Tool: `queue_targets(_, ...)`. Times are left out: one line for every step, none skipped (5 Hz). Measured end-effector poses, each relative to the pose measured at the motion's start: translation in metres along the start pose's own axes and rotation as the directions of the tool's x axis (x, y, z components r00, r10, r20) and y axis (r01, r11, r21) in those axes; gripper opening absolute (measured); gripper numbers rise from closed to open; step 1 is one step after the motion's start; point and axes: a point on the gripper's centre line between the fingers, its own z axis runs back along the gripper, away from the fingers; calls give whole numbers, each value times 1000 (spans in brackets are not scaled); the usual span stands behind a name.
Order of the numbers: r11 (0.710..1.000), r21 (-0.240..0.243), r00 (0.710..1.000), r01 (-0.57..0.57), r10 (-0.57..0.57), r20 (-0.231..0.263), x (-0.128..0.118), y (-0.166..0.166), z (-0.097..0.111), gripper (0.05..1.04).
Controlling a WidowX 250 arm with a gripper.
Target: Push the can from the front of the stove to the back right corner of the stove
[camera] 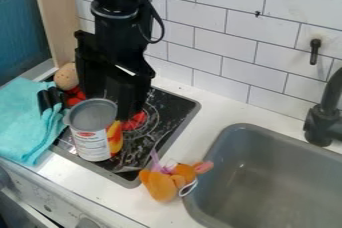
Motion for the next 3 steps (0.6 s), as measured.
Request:
queue_targets(1000, -6, 1000, 10, -10, -30, -4, -2, -8, 1008)
queue_targets(996, -30, 995, 80, -81, -50, -26, -4, -16, 1008)
queue_targets(999, -33, 998, 38, -40, -56, -42, 17, -11, 1008)
